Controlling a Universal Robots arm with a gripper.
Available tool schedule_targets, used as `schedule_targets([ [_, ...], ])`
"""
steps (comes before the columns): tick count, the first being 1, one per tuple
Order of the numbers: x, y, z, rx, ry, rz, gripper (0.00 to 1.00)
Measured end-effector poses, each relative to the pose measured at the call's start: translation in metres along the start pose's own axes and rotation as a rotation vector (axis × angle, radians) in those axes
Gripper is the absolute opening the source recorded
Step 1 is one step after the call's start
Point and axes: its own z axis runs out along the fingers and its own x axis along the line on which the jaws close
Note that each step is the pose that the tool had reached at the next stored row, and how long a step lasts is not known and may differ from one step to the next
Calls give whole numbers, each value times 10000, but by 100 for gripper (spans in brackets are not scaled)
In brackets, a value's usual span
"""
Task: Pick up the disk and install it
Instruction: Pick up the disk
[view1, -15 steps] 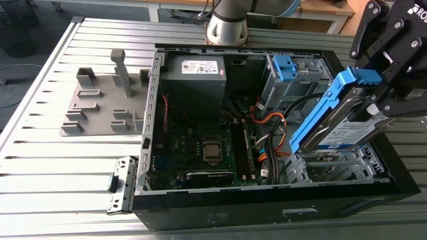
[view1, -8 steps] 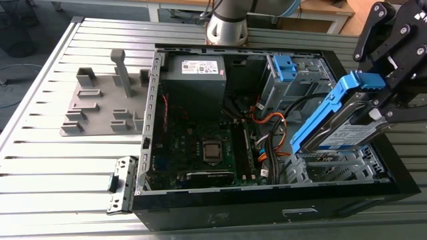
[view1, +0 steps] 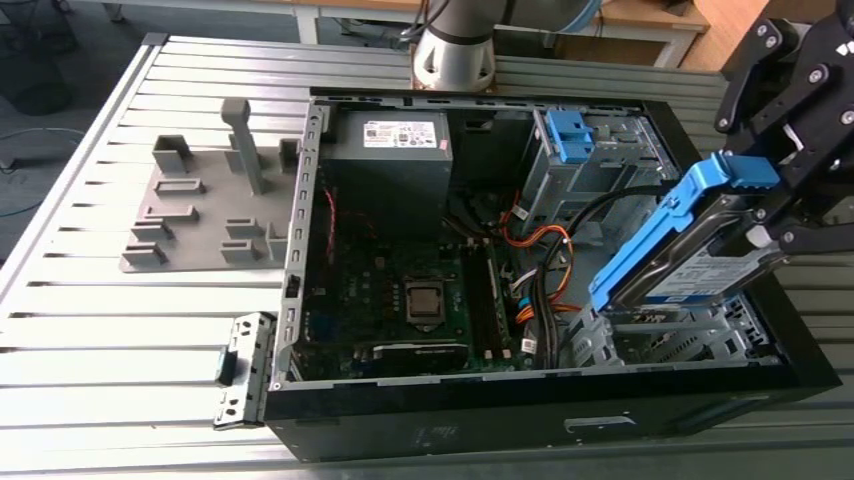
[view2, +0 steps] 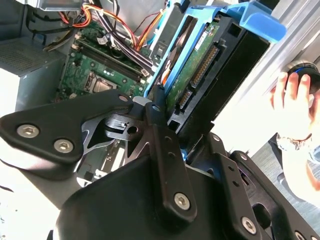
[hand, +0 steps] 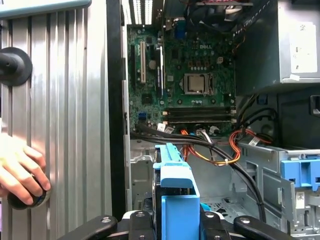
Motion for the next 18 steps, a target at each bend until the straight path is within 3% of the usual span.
schedule_targets([
  [18, 11, -240, 201, -2, 1, 0, 36],
])
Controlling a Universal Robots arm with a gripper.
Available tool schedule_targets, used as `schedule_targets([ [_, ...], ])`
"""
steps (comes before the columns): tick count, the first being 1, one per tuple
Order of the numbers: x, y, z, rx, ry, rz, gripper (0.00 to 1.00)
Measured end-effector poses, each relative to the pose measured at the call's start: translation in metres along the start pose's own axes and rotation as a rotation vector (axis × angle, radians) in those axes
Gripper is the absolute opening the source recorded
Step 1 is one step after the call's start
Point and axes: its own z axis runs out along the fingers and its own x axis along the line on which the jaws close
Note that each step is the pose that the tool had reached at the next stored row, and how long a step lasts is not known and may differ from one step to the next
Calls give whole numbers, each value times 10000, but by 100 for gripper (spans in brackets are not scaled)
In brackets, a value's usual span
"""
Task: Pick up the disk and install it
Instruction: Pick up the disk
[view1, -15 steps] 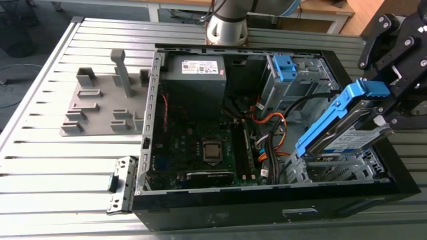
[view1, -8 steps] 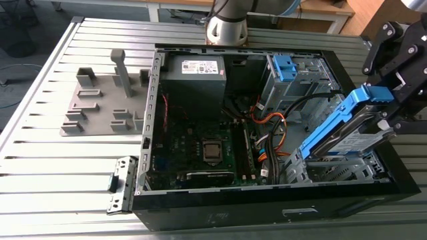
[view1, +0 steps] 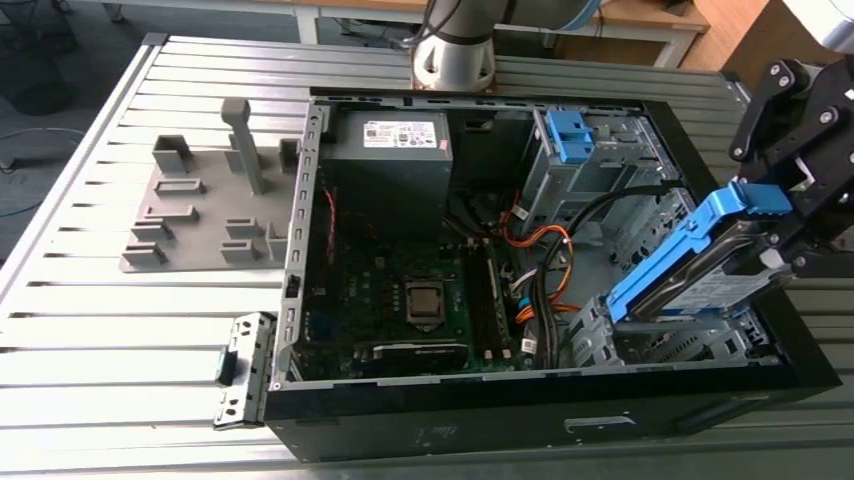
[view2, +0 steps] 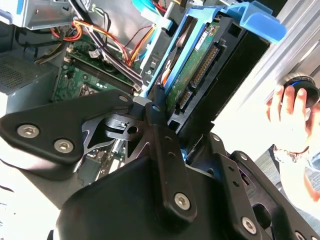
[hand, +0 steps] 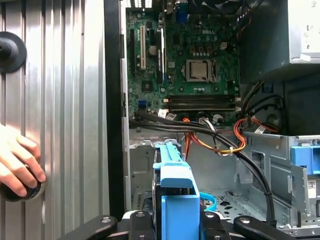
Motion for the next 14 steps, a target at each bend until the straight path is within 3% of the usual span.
schedule_targets([
  [8, -22, -47, 58, 0, -1, 1, 36],
  [14, -132, -53, 88, 0, 1, -1, 36],
])
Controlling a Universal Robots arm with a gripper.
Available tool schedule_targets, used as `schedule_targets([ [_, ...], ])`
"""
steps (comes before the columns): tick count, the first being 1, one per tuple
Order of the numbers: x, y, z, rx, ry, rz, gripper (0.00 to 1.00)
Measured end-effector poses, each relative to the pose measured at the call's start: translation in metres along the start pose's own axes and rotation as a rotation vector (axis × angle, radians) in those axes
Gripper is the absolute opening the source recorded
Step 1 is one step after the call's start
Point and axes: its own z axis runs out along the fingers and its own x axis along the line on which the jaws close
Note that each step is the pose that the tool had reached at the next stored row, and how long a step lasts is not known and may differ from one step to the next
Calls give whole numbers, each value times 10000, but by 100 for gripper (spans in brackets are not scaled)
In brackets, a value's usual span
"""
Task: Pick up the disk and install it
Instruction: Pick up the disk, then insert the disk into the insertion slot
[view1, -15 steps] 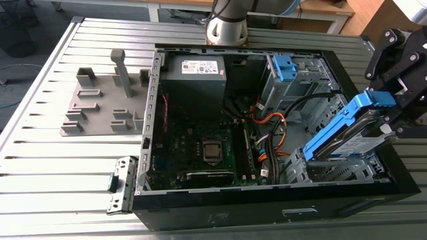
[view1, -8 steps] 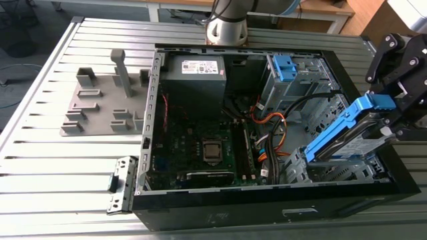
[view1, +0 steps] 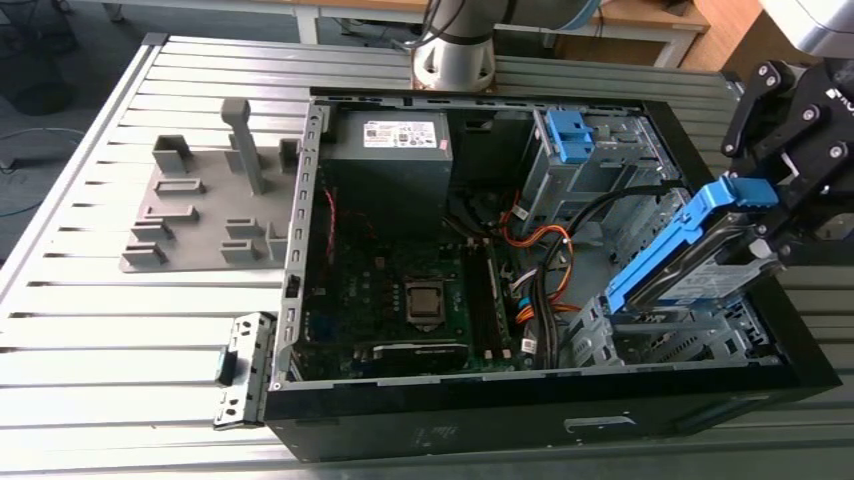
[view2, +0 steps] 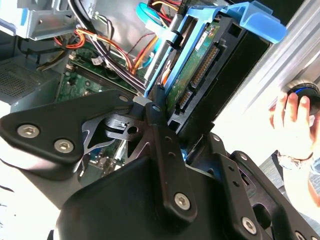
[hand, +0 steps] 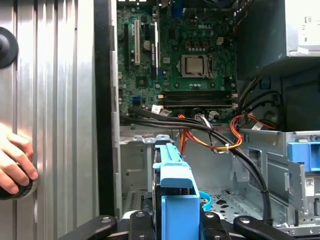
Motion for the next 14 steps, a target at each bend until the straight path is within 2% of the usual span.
schedule_targets([
  [14, 17, 4, 23, 0, 2, 1, 36],
])
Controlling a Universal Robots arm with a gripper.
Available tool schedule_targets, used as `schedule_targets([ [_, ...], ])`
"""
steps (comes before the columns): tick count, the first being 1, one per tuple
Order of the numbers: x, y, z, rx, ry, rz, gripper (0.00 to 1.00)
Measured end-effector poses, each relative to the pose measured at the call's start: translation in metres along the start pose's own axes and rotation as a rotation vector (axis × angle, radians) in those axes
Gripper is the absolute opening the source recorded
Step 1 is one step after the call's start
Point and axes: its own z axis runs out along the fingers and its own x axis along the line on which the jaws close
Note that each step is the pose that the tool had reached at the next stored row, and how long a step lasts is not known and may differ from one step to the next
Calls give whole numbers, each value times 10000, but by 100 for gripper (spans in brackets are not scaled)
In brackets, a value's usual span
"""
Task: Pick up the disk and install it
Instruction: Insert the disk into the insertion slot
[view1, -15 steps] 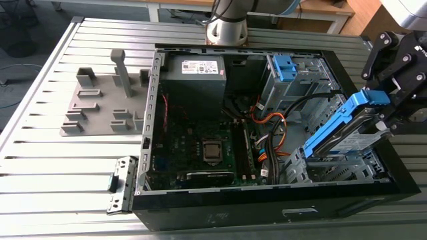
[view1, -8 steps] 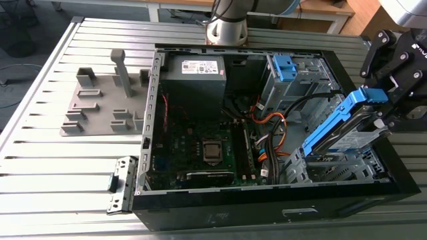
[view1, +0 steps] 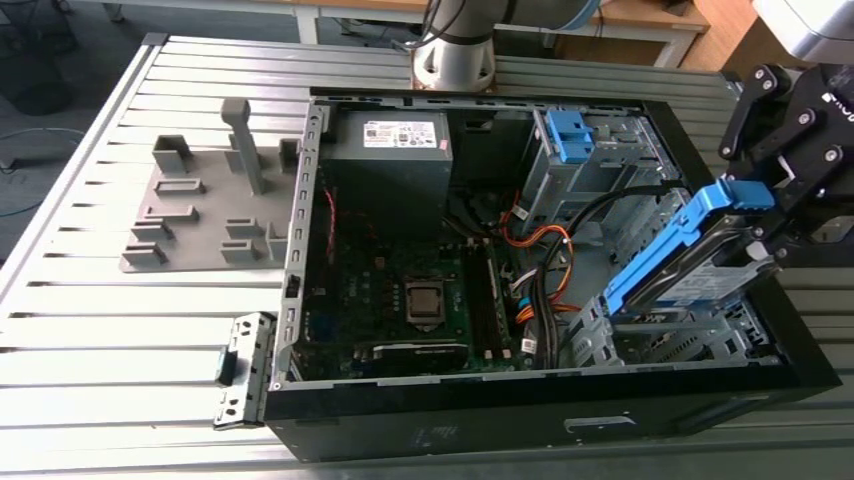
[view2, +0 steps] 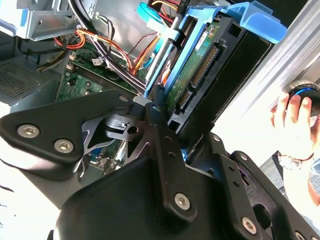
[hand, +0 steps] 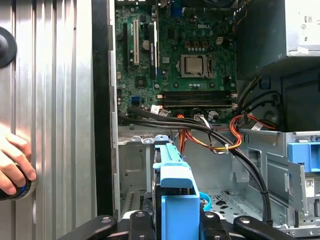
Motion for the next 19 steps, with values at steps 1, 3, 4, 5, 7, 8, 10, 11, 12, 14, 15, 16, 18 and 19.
schedule_targets([
  [1, 6, 0, 4, 0, 0, 0, 36],
  [3, 20, 0, 11, 0, -1, 0, 36],
  [4, 27, 0, 14, 0, 1, 1, 36],
  [5, 34, 0, 19, 0, 0, 1, 36],
  [7, 42, 0, 36, 0, -3, 0, 36],
  [8, 43, -1, 47, 0, 1, 0, 36],
  [10, 46, -1, 75, 0, 0, 1, 36],
  [11, 47, -1, 90, 0, -1, 0, 36],
  [12, 48, -2, 107, 0, -1, 0, 36],
  [14, 50, -2, 139, -2, -1, 1, 36],
  [15, 51, -2, 153, -2, 0, 0, 36],
  [16, 52, -2, 163, -2, 0, 0, 36],
  [18, 53, -2, 178, -3, 1, 0, 36],
  [19, 53, -2, 185, -3, 0, 0, 36],
])
